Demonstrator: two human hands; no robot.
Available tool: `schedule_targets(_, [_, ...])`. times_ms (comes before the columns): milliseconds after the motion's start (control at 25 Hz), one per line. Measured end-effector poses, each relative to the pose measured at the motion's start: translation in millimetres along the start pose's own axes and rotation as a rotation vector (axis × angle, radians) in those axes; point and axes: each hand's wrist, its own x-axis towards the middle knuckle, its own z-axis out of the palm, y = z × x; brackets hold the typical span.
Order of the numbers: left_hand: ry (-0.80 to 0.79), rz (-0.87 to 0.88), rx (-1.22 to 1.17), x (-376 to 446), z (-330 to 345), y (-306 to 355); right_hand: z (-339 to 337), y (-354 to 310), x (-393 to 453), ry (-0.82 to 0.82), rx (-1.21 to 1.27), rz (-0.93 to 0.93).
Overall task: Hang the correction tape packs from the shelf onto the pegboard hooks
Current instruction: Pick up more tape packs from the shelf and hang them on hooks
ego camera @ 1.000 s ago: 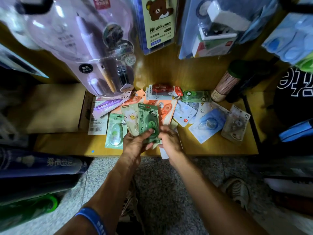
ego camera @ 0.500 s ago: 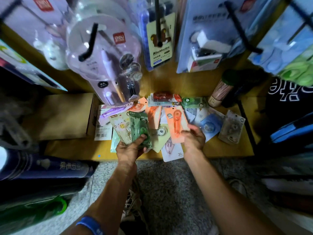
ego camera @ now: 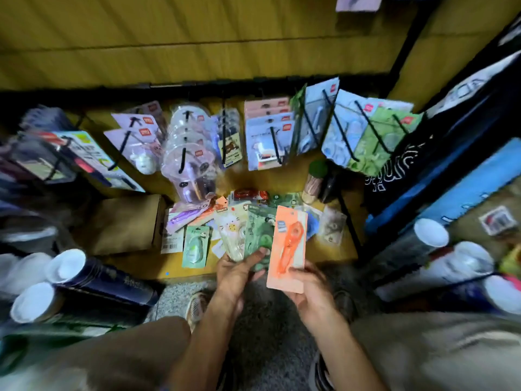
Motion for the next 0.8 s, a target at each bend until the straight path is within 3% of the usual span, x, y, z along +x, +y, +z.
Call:
schedule_targets(360, [-0.295, 0.227, 0.061, -128, 50, 31, -16, -83, -127, -0.151, -0.094, -0.397])
schedule_targets(800, [-0.266, 0.492, 0.072, -174, 108, 135, 54, -191, -193, -0.256, -0.229, -0.672])
